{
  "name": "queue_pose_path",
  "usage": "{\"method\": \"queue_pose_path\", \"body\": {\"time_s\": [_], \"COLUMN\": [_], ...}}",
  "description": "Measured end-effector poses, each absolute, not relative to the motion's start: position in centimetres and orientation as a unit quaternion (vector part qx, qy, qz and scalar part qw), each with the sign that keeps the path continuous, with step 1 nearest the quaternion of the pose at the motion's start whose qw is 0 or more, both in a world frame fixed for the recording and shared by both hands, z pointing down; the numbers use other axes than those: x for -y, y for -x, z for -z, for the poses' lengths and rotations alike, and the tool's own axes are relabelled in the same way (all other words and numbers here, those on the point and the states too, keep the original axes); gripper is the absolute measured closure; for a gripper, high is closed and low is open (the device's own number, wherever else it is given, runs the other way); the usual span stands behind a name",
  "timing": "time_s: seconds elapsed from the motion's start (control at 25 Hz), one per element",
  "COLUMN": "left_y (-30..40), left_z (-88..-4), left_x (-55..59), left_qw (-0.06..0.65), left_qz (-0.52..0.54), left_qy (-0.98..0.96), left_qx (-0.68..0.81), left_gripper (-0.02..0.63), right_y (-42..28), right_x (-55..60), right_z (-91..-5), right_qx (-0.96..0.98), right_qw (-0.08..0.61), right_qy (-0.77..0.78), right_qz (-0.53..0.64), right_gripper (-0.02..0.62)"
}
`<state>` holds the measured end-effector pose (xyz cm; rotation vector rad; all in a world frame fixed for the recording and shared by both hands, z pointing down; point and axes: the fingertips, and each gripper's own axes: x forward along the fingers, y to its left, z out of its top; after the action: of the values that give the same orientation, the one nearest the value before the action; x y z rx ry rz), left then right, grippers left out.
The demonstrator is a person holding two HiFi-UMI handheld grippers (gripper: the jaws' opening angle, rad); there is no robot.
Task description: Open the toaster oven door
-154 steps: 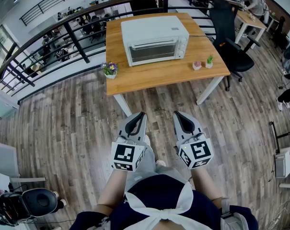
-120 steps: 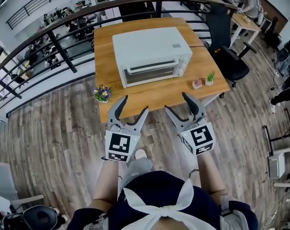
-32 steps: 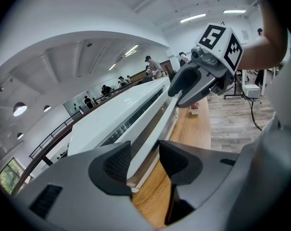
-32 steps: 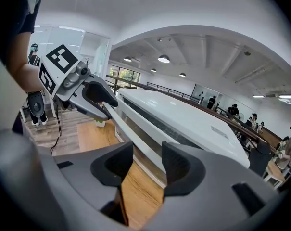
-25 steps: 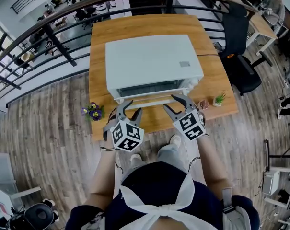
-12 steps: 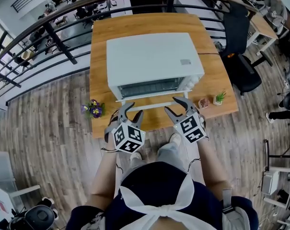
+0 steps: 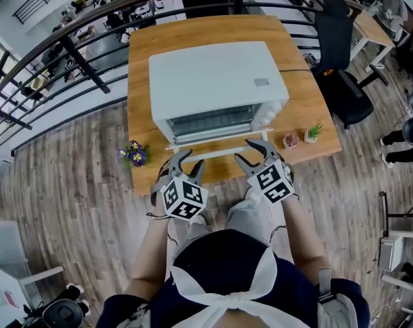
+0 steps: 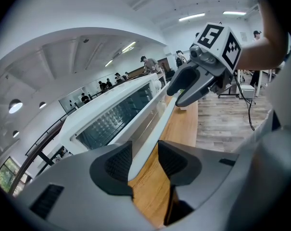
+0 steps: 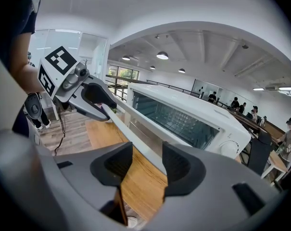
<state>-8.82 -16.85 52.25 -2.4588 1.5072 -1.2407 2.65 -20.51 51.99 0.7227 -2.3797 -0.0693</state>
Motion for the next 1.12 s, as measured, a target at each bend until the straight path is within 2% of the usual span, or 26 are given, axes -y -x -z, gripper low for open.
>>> {"method": "queue_pose_path", "body": {"time_s": [0.52, 1.12], "left_y": [8.2, 7.5], "left_z": [-54.1, -56.1], "left_x": [14.8, 13.1], "left_qw": [-0.011, -0.03], "left_qz": [0.407, 0.418], "left_qy": [0.784, 0.78], "left_qx": [-0.469, -0.465], "left_gripper": [0.43, 0.43], "right_y": [-3.0, -2.4], "right_x": [20.1, 19.9], "right_z": [-50.2, -52.4], "right_qx": [0.908, 0.892], "right_qw": [0.307, 0.375], "right_qy": [-0.284, -0.24], "right_qz": [0.025, 0.077], "right_gripper": [0.391, 0.416]}}
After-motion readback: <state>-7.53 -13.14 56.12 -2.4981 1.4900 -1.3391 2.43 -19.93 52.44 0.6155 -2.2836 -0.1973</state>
